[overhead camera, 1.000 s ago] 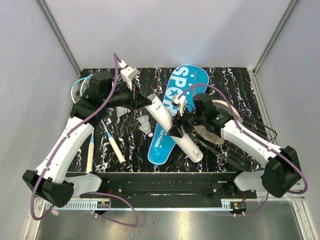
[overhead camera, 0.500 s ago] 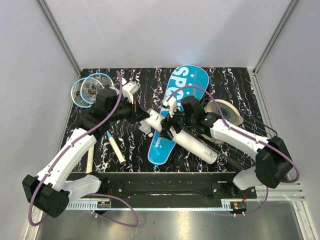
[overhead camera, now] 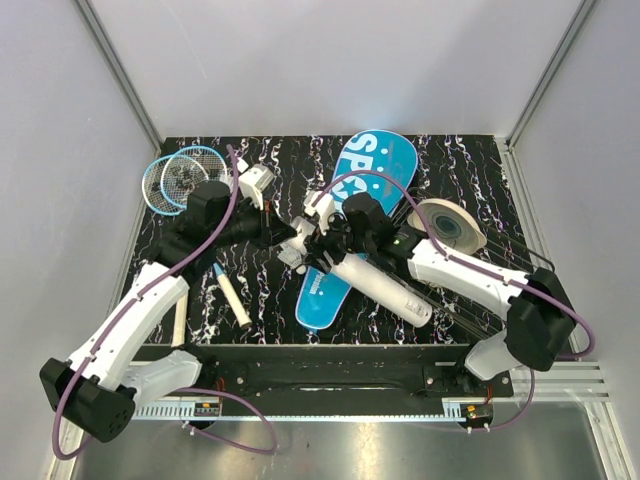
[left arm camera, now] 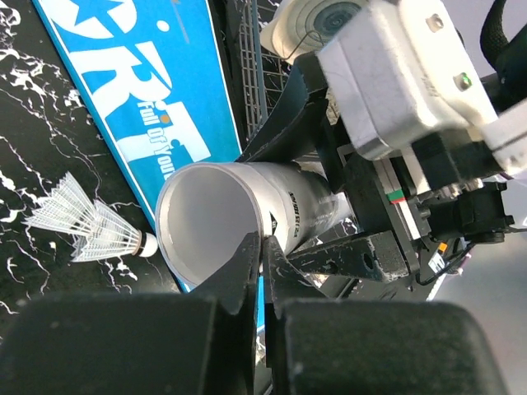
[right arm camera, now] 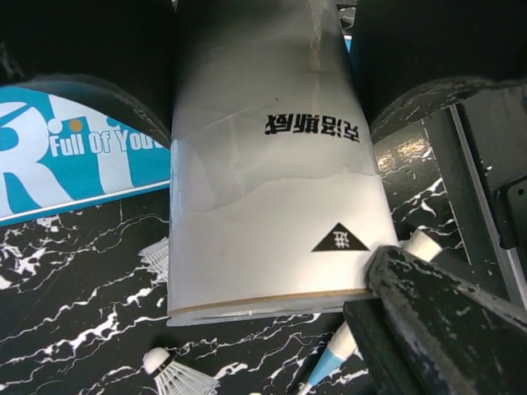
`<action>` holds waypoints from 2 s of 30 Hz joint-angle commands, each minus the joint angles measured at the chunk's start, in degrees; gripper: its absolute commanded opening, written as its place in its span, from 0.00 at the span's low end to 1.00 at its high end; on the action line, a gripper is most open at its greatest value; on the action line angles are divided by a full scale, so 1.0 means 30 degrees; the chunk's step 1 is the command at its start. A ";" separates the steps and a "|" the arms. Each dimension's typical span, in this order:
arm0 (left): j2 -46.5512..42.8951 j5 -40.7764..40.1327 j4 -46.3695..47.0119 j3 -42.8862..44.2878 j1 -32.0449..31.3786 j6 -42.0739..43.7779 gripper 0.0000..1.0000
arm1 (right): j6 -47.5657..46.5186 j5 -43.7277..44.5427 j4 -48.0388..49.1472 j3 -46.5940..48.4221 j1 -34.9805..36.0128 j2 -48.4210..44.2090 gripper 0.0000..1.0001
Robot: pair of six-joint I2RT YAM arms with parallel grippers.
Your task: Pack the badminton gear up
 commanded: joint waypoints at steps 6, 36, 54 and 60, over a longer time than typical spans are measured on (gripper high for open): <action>-0.2109 0.0664 0.0630 0.0185 0.3008 -0.3661 0.00 | -0.3037 0.3942 0.6648 -0.5957 -0.0133 -0.3241 0.31; 0.3836 -1.1990 -0.0685 -0.5181 0.0441 -0.7533 0.54 | 0.0214 0.1481 0.6242 -0.5726 -0.0104 -0.7051 0.26; 0.9193 -0.1824 0.6932 -0.2164 1.0605 -0.9817 0.87 | 0.0537 0.1071 0.6507 -0.6723 -0.0104 -0.7812 0.27; 1.2007 -0.0478 0.9451 -0.1870 1.1368 -1.0490 0.63 | 0.0449 0.1130 0.6858 -0.7045 -0.0103 -0.7668 0.28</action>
